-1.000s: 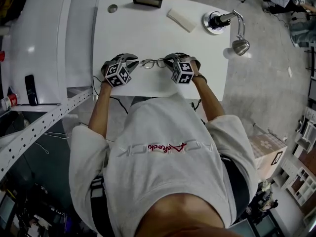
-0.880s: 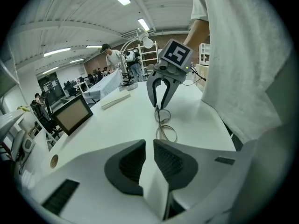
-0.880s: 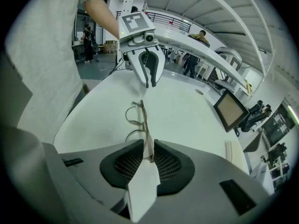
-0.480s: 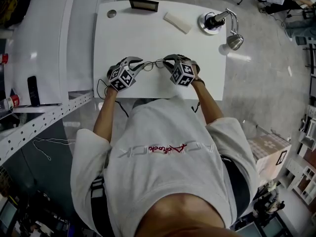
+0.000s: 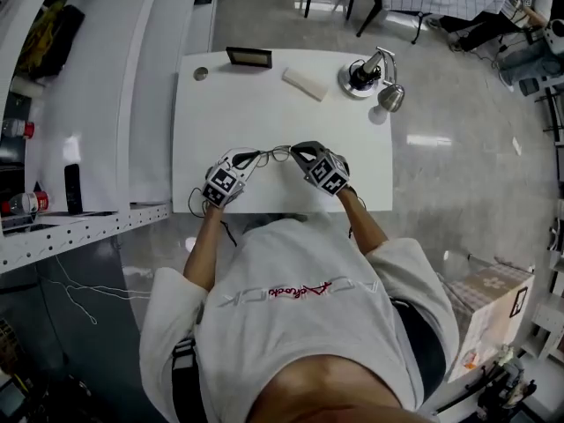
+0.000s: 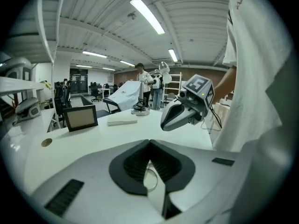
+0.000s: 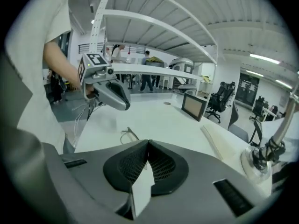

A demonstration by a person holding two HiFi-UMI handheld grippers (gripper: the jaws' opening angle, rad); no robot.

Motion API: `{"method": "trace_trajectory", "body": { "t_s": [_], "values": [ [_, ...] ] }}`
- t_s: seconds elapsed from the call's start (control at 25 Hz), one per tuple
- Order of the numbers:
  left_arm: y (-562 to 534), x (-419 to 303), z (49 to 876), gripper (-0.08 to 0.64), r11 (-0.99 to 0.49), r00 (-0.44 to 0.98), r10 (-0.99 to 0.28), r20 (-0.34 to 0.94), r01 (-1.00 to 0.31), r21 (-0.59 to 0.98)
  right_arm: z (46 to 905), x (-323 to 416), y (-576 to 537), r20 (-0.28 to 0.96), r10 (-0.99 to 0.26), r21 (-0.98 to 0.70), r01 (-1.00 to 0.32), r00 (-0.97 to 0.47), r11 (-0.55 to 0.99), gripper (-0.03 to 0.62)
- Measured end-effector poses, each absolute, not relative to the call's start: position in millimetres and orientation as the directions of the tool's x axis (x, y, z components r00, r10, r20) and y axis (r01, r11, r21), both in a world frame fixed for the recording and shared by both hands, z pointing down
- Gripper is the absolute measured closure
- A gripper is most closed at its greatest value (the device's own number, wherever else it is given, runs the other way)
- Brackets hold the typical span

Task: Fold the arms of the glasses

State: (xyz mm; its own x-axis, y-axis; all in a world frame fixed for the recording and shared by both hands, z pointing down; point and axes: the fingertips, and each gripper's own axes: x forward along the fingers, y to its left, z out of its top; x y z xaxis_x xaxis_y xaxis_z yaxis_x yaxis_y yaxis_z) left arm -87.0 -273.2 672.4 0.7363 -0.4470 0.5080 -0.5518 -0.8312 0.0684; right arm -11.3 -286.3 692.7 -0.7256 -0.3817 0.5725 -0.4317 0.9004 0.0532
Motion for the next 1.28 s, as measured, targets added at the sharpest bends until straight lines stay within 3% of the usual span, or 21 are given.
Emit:
{"method": "trace_trajectory", "body": {
  "t_s": [0.2, 0.4, 0.56, 1.28],
  "values": [
    [-273.9, -68.5, 647.6, 0.541, -0.77, 0.755, -0.533, 0.382, -0.62, 0.152, 649.9, 1.2, -297.4, 0.381, -0.484, -0.131, -0.564, -0.788, 0.815, 0.568],
    [-275.0, -57.9, 606.6, 0.543, -0.681, 0.745, -0.655, 0.13, -0.656, 0.325, 612.8, 16.2, -292.5, 0.2, -0.586, -0.208, -0.618, -0.786, 0.758, 0.568],
    [-266.3, -45.0, 590.1, 0.541, -0.678, 0.702, -0.696, 0.151, -0.712, 0.183, 604.0, 25.1, -284.4, 0.149, -0.62, -0.204, -0.637, -0.77, 0.743, 0.568],
    [-156.9, -77.1, 573.4, 0.543, -0.633, 0.651, -0.752, 0.102, -0.756, 0.166, 570.6, 24.8, -180.1, 0.124, -0.69, -0.093, -0.701, -0.713, 0.707, 0.569]
  ]
}}
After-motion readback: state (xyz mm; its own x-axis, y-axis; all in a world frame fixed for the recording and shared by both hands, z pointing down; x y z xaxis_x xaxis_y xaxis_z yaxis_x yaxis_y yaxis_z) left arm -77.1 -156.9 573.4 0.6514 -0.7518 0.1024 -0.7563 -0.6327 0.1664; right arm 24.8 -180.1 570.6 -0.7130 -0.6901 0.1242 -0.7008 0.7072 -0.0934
